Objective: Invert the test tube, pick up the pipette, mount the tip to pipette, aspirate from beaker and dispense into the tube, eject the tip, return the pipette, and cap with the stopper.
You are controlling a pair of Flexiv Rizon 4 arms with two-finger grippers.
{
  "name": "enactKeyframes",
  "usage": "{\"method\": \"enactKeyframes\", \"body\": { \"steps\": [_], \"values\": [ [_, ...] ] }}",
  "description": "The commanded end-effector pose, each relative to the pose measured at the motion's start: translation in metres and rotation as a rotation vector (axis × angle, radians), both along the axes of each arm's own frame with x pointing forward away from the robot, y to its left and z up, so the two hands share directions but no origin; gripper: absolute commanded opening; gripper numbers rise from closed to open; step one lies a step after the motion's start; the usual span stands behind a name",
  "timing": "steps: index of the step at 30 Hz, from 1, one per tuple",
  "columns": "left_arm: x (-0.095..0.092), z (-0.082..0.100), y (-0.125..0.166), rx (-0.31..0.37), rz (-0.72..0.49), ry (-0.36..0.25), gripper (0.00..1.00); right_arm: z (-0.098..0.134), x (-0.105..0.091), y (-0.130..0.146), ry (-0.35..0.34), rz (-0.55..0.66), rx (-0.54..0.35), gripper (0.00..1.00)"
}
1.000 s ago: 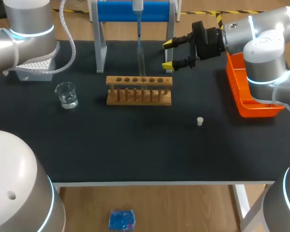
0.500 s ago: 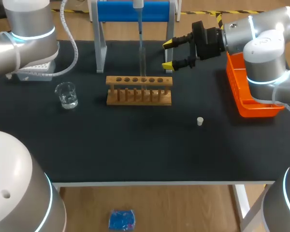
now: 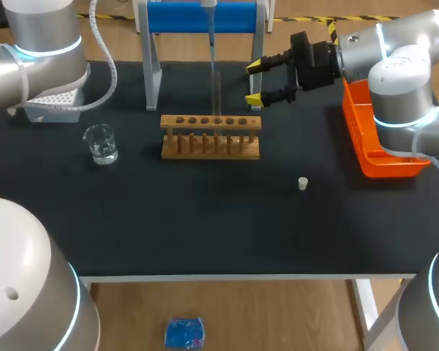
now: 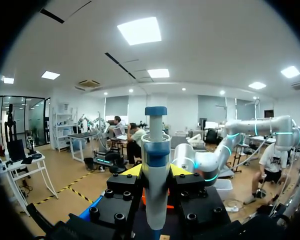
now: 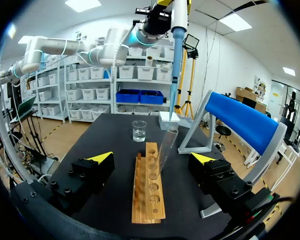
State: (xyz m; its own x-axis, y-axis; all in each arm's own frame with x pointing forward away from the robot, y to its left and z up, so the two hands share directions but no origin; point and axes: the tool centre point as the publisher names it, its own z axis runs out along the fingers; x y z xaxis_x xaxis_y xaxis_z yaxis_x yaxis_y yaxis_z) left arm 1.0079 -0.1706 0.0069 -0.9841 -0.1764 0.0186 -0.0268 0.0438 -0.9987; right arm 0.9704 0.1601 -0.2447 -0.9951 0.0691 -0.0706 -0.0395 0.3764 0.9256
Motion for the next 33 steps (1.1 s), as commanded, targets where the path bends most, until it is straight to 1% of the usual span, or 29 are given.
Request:
{"method": "enactKeyframes", "body": {
  "steps": [1,18,33],
  "values": [
    [0.001,-0.001,-0.002,-0.005,0.001,-0.001,0.00,0.000,0.000,0.000,0.000,0.001,0.000,1.00],
    [0.007,-0.014,-0.004,-0.028,-0.007,0.015,0.00,0.000,0.000,0.000,0.000,0.001,0.000,1.00],
    [0.003,-0.020,-0.004,-0.020,-0.006,0.037,0.00,0.000,0.000,0.000,0.000,0.001,0.000,1.00]
  ]
}}
